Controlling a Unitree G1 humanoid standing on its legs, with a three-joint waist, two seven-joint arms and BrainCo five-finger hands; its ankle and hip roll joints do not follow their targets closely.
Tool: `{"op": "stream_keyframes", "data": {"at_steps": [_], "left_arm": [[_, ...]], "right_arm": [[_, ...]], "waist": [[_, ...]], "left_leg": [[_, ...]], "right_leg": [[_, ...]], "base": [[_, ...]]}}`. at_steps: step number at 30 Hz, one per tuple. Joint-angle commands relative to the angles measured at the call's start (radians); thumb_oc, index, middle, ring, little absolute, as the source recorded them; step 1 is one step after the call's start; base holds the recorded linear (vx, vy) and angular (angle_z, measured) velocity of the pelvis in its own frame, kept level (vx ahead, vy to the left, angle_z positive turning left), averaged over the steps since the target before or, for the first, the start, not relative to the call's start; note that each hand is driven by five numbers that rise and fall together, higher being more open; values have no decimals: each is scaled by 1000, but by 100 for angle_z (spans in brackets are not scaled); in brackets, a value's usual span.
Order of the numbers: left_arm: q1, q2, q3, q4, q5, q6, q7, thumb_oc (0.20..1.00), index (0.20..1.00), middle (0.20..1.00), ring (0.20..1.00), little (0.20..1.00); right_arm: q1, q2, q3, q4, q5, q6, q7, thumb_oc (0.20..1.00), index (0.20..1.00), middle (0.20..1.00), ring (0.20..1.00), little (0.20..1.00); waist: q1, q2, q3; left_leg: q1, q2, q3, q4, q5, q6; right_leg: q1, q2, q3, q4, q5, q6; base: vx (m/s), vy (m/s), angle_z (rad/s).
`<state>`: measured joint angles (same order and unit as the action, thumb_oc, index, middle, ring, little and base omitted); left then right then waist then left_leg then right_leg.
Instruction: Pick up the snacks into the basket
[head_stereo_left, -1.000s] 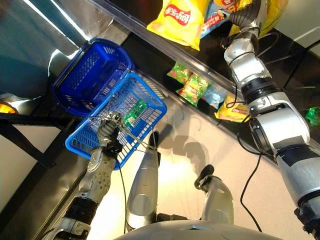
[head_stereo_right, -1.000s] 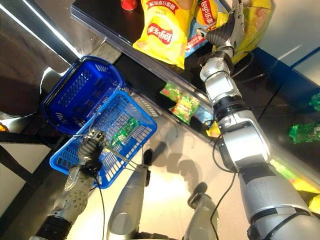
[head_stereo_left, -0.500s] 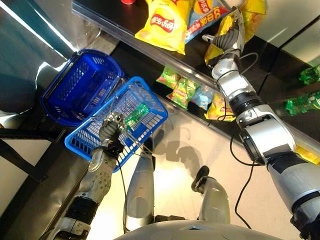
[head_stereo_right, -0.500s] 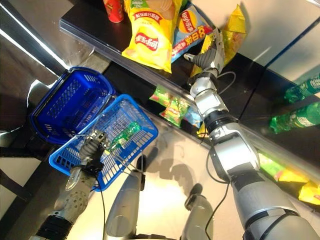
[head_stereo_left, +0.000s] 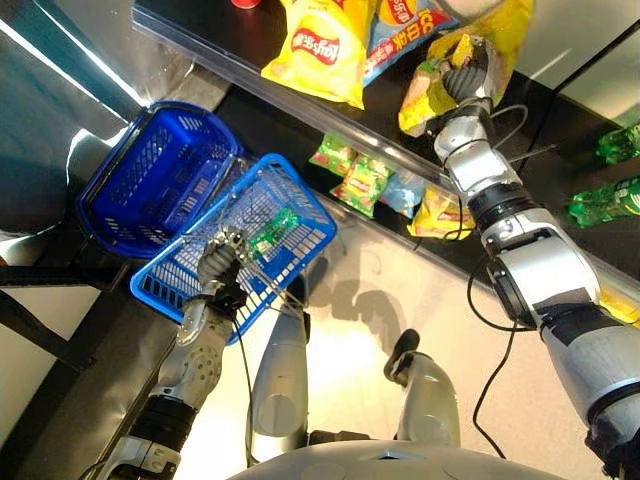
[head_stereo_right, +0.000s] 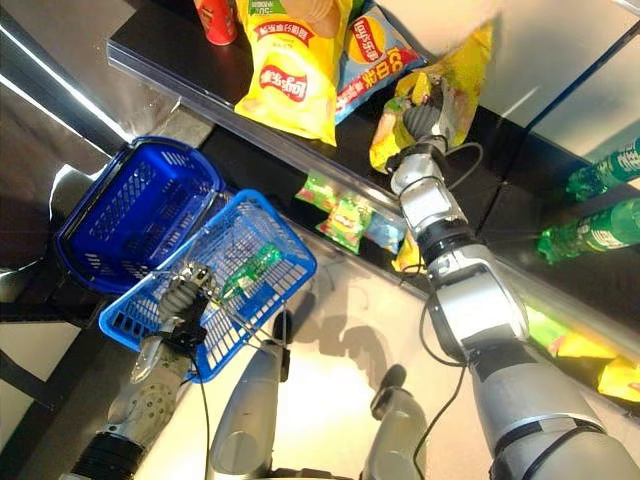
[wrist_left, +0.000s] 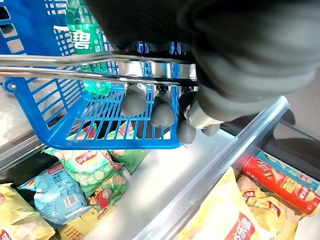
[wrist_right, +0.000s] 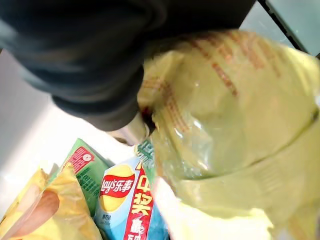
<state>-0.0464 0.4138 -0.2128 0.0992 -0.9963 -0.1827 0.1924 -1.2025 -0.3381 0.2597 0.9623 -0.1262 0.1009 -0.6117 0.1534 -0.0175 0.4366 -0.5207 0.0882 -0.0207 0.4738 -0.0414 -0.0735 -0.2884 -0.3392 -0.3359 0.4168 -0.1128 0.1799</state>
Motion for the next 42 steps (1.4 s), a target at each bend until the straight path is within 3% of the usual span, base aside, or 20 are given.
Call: {"op": "stream_keyframes", "data": {"at_steps": [1, 10, 14, 15, 20, 30, 42], "left_arm": [[-5, 21, 48, -133, 35, -90, -61, 200, 200, 200, 200, 200], [-14, 14, 50, -123, 49, -94, -58, 200, 200, 200, 200, 200], [-19, 4, 58, -110, 57, -97, -62, 200, 200, 200, 200, 200], [-21, -3, 64, -99, 66, -94, -60, 200, 200, 200, 200, 200], [-18, -24, 72, -79, 77, -91, -57, 200, 200, 200, 200, 200], [19, -73, 96, -52, 93, -72, -60, 200, 200, 200, 200, 200], [58, -84, 122, -29, 100, -57, -73, 200, 200, 200, 200, 200]], "right_arm": [[34, -38, 14, -31, -8, -44, -12, 200, 200, 200, 200, 200], [87, -73, -12, -191, -53, -57, -35, 200, 200, 200, 200, 200], [163, -92, -54, -360, -91, -77, -43, 200, 200, 200, 200, 200], [220, -97, -85, -477, -110, -102, -48, 200, 200, 200, 200, 200], [367, -87, -145, -705, -141, -157, -33, 200, 200, 200, 200, 200], [701, -29, -225, -1069, 0, -317, 106, 200, 200, 200, 200, 200], [817, 3, -234, -1178, 164, -381, 205, 200, 200, 200, 200, 200]], "waist": [[10, 3, -78], [2, 5, -85], [-6, 5, -88], [-12, 5, -90], [-28, 1, -99], [-84, -19, -119], [-113, -29, -129]], "left_leg": [[33, 0, -12, -24, -42, 41], [36, 3, -9, -23, -46, 42], [40, 2, -7, -18, -51, 43], [42, 2, -6, -16, -54, 43], [50, 5, -1, -12, -61, 44], [97, 24, 22, -1, -73, 41], [132, 50, 39, -2, -76, 32]], "right_leg": [[-17, 8, 23, 20, 90, -9], [-17, 7, 25, 24, 88, -6], [-16, 4, 28, 30, 84, -4], [-16, 2, 31, 33, 82, -3], [-12, 1, 36, 35, 72, -3], [16, 7, 61, 30, 67, 0], [37, 26, 79, 14, 60, -6]], "base": [[0, 0, 0], [0, 0, 0], [8, -2, 0], [0, 0, 0], [20, -3, -1], [21, 0, -11], [-5, -7, -8]]}}
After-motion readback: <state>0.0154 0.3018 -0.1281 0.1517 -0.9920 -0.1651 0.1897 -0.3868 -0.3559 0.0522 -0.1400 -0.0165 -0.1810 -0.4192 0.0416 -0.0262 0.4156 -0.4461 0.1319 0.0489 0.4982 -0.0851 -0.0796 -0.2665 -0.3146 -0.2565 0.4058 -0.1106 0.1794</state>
